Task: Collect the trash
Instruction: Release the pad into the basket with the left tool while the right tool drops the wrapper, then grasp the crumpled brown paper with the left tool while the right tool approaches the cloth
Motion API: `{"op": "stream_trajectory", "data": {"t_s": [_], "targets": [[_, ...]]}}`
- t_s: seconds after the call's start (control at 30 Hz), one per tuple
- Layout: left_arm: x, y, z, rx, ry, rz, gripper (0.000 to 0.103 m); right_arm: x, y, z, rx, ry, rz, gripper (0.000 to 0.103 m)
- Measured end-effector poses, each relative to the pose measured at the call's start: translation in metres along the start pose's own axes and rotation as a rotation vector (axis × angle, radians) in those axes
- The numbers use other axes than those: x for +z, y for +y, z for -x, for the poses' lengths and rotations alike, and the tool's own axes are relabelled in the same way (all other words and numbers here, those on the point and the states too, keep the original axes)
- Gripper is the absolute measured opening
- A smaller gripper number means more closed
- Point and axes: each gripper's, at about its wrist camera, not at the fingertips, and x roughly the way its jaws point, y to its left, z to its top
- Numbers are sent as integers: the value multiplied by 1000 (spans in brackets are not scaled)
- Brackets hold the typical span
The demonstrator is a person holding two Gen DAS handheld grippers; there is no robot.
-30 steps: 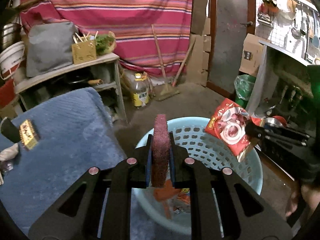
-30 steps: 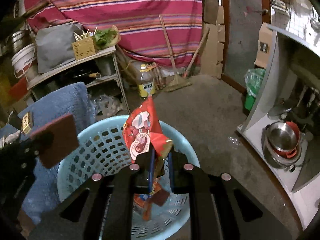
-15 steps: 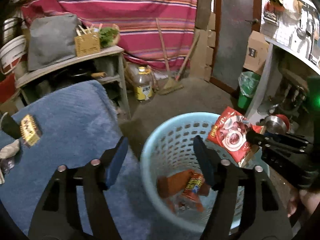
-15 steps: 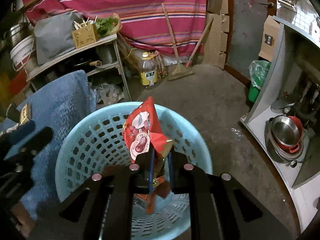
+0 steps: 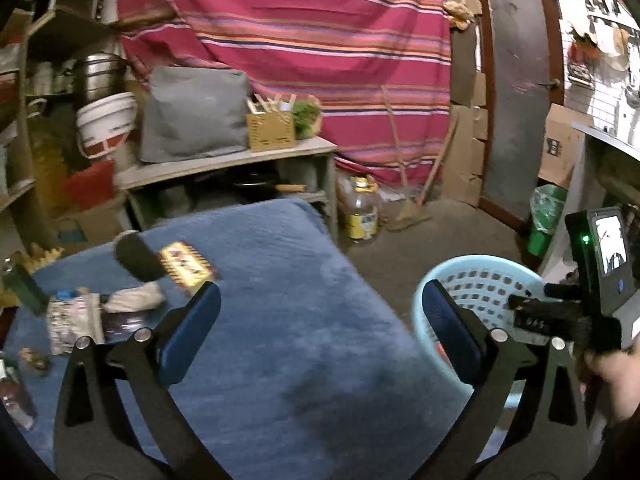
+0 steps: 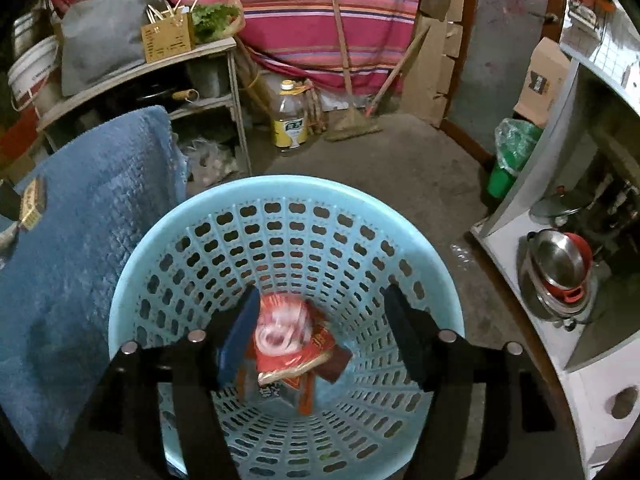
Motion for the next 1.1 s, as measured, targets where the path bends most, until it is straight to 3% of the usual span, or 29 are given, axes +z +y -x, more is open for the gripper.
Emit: {"op": "stream_trajectory", "data": {"t_s": [0.07,0.17,0.27,0.4,0.6,0.7,0.93,1.1], "targets": [[-3,20,8,30,-13,3,97,2,6,11,17,-34,-17,69],[-9,57,16,93,-23,13,97,7,18,34,125,-126,-50,81],[-14,97,19,169,-24,45,97,10,43,56,224,-225,-56,85],[-23,149,20,269,-24,82,97,11,88,67,311,-287,-41,87],[-47,217,18,368,-2,162,97,7,172,57,366,-263,29,94],[-61,251,4,381,70,201,97,4,201,54,373,-229,31,96],[-85,321,-7,460,136,338,97,4,237,45,380,-193,25,97],[-94,350,-12,497,163,358,97,6,262,41,367,-184,52,97]]}}
